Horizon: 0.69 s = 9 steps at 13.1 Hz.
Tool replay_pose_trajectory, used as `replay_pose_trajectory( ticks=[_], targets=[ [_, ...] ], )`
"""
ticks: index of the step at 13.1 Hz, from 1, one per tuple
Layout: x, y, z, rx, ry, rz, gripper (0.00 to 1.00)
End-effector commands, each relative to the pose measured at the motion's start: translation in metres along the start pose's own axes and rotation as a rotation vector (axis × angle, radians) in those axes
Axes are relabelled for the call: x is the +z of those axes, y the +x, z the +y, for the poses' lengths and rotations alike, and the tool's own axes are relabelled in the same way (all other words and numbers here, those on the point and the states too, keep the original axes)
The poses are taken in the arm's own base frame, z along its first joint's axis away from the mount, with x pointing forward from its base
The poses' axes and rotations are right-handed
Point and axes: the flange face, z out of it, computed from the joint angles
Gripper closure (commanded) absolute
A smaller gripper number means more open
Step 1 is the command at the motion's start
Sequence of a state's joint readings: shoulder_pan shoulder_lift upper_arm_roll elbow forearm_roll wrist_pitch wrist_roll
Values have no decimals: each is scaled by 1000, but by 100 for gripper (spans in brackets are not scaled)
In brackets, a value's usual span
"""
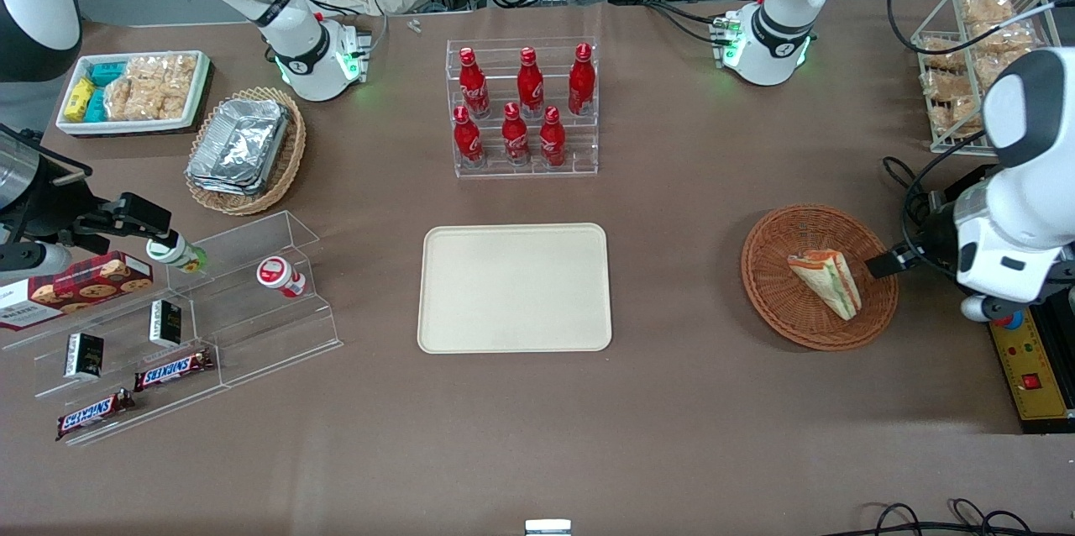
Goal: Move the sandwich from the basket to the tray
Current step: 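Lower the open left gripper over the wrapped sandwich in the wicker basket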
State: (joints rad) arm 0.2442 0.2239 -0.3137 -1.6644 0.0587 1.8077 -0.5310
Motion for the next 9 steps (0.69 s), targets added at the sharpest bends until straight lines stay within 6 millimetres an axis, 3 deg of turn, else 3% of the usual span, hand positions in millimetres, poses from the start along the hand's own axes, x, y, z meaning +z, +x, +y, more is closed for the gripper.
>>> replay_pose_trajectory(
  ticks=[1, 5, 9],
  targets=[
    [34, -12, -8, -38, 8, 39, 2],
    [94, -13, -31, -69, -13, 61, 1],
    [135, -16, -47, -90, -32, 85, 1]
  ],
)
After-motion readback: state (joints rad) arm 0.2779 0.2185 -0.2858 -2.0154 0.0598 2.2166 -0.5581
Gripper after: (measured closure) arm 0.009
